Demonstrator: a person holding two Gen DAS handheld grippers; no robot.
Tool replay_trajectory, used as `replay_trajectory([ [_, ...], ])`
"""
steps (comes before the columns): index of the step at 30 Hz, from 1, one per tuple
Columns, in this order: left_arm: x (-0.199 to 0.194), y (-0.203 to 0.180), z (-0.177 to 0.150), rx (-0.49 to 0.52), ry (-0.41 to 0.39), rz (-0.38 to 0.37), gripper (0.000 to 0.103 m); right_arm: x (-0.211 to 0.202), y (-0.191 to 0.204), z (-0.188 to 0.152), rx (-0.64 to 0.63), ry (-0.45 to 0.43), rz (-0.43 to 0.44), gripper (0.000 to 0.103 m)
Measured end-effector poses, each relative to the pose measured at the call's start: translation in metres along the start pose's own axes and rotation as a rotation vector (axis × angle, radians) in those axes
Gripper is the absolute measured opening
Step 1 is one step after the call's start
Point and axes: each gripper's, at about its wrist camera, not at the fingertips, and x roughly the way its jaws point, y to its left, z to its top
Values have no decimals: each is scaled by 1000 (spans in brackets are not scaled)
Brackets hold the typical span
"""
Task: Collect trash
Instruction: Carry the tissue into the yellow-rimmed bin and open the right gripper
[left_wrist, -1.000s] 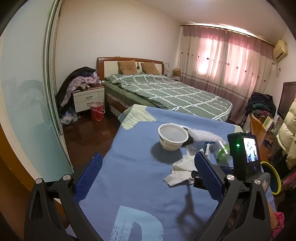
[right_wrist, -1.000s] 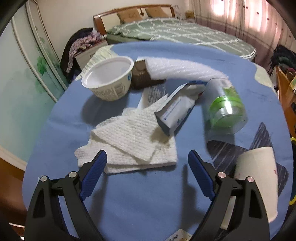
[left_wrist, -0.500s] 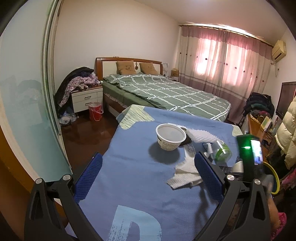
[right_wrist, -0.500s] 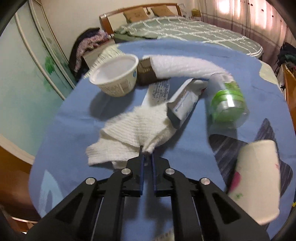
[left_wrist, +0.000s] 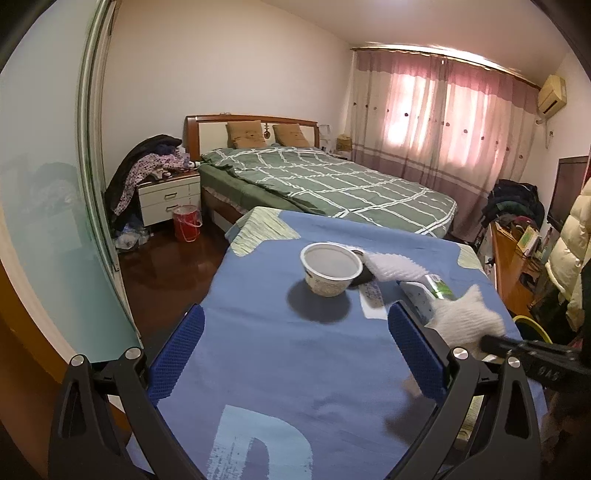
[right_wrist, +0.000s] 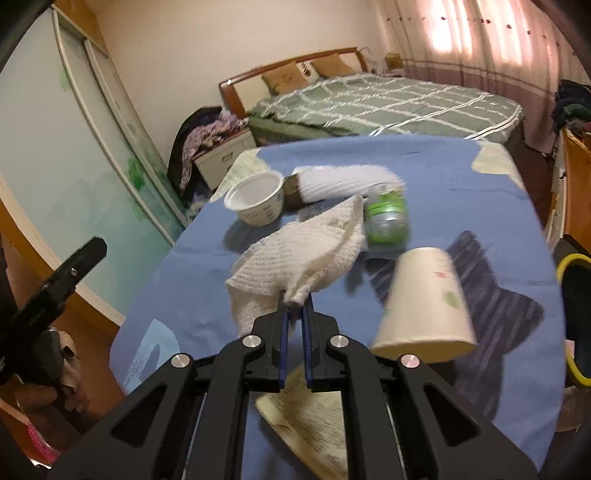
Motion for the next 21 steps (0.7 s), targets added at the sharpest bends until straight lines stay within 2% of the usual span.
replay_trajectory([
  [5,-4,-12,-3,23,-1,-26,98,-31,-34,-1,53,-75,-83,7],
  [10,-2,-34,-11,64,26,-75,98,-63,-95,-2,172,-152,-205,7],
  [14,0,-58,-20,112,54,-116,98,-87,-153,-9,286,-204,-342,7],
  [16,3,-72,-25,138,71,-139,98,-98,-184,-15,344,-227,-441,8],
  [21,8,-101,-36,188,105,-180,98,-105,-252,-33,461,-216,-574,8],
])
